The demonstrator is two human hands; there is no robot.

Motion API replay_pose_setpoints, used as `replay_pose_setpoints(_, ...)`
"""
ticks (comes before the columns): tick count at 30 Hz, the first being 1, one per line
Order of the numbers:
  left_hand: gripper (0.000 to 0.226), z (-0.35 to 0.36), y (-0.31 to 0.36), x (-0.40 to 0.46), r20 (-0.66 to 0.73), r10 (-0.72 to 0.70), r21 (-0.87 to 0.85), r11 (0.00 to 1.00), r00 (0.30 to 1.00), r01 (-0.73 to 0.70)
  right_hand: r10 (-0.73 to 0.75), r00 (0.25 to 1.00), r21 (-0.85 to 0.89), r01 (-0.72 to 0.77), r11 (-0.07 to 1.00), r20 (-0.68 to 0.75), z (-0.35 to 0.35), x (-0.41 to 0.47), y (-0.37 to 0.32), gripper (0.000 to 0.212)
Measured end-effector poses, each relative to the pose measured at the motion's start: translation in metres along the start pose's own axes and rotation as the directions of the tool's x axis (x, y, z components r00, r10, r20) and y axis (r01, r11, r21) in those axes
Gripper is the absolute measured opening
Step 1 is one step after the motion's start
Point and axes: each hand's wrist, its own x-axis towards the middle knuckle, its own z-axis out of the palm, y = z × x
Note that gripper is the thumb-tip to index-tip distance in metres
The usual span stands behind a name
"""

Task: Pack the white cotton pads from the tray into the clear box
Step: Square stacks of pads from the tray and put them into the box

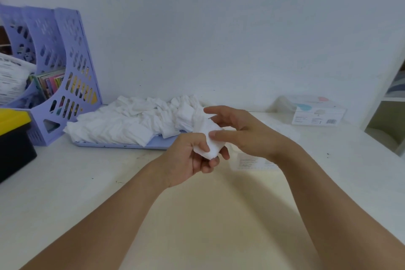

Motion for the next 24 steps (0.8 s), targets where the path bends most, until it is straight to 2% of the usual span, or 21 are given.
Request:
replay_pose_setpoints(2,0.042,0.003,-0.002,0.001,-0.061,-0.006,0.047,0.999,0.998,0.009,0.012,1.000,0.020,-0.012,1.000,-0.014,0.000,0.002,0.002,0.048)
replay_pose_setpoints(4,0.034,0.007,-0.002,0.005,-0.179,0.010,0.041,0.999,0.984,-0.002,0.029,0.998,0.074,-0.024,0.997,-0.061,-0.002,0.004,0.004,0.047)
replay_pose_setpoints(6,0.030,0.010,-0.001,0.010,-0.269,0.063,0.034,0.998,0.961,-0.056,0.059,0.992,0.145,-0.042,0.989,-0.113,-0.004,0.004,0.003,0.047)
replay_pose_setpoints(8,0.028,0.012,-0.001,0.013,-0.315,0.103,0.043,0.995,0.943,-0.094,0.088,0.990,0.210,-0.064,0.976,-0.106,-0.004,0.003,0.003,0.042)
replay_pose_setpoints(12,0.038,0.011,-0.001,0.013,-0.287,0.079,0.046,0.997,0.955,-0.069,0.100,0.995,0.312,-0.104,0.944,0.029,-0.004,0.000,0.003,0.046)
replay_pose_setpoints(15,0.052,0.009,-0.002,0.013,-0.269,0.097,0.002,0.995,0.958,-0.101,0.106,0.993,0.379,-0.116,0.918,0.047,-0.008,-0.001,0.004,0.051)
replay_pose_setpoints(19,0.041,0.007,-0.003,0.016,-0.293,0.150,0.017,0.988,0.944,-0.152,0.119,0.988,0.378,-0.075,0.923,-0.094,-0.009,0.003,0.005,0.050)
replay_pose_setpoints(24,0.020,0.014,-0.010,0.025,-0.382,0.133,-0.049,0.985,0.915,-0.164,0.160,0.941,0.262,-0.080,0.962,-0.299,-0.011,0.010,0.014,0.039)
